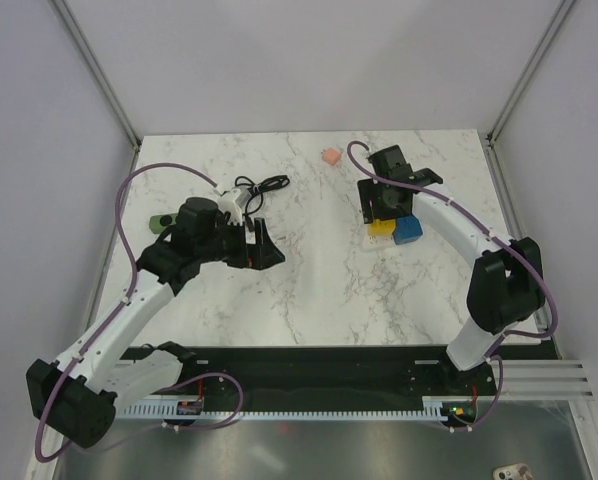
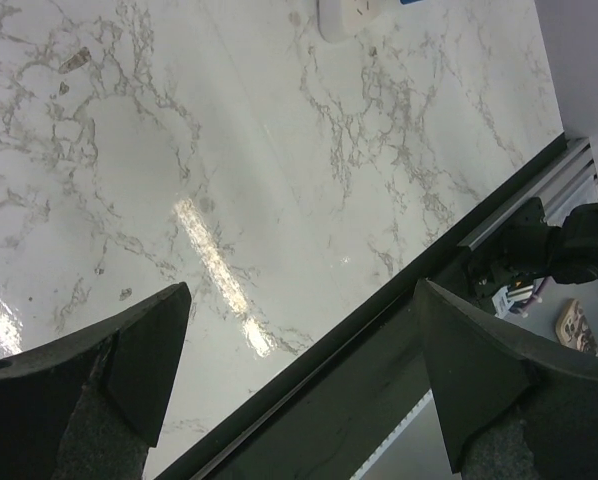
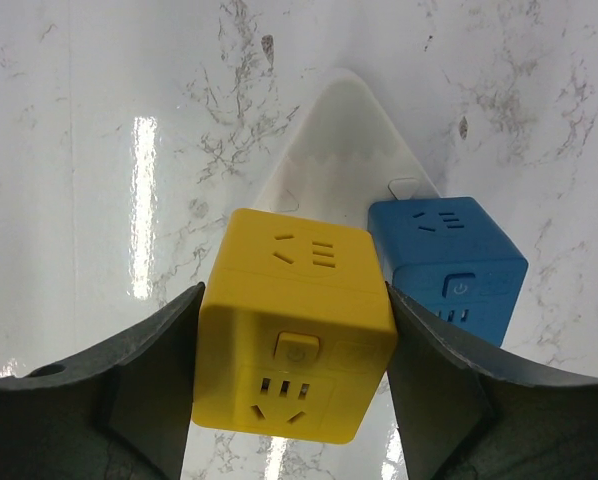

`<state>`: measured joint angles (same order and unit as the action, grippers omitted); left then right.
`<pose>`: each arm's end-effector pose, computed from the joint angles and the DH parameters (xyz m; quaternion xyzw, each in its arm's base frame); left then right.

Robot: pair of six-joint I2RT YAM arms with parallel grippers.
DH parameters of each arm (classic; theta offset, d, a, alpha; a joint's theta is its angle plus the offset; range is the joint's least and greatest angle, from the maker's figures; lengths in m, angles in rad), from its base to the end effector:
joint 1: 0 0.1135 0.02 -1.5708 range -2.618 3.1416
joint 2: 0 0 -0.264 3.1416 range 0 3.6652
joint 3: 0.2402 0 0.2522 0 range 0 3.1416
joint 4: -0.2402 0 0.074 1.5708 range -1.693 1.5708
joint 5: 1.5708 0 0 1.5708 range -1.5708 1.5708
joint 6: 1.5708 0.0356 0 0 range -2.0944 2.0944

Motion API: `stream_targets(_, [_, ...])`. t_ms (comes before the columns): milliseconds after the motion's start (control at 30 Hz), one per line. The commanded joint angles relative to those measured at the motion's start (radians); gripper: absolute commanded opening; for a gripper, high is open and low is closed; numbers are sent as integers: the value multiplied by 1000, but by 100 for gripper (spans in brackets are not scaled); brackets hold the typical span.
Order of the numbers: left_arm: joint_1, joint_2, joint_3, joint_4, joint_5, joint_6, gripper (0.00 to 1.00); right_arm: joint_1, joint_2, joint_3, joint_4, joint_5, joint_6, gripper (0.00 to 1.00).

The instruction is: Insert the plug

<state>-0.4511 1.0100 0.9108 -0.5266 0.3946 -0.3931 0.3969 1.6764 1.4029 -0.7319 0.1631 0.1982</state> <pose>0.1883 -0.1064 0.3099 0.1145 0.8702 -0.3421 0.3356 0.3327 0.1332 0.2755 -0.0723 0.9546 0.0067 0.2887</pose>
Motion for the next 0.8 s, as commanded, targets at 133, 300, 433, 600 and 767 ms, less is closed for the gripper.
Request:
stream_targets(133, [0, -70, -26, 37, -59, 5, 100, -6, 0, -42, 75, -73, -54, 0])
stream_targets(300, [0, -93, -41, 37, -68, 13, 100, -7, -12, -119, 124, -119, -78, 0])
stream_targets(433, [0, -108, -39, 40, -91, 14, 100, -7, -40, -160, 160, -119, -101, 0])
stream_targets(600, [2, -102, -38, 40, -85, 14, 100, -9, -60, -203, 195, -135, -131, 0])
stream_targets(767, [2, -108, -43, 40, -89, 16, 100, -9, -63, -219, 200, -119, -143, 0])
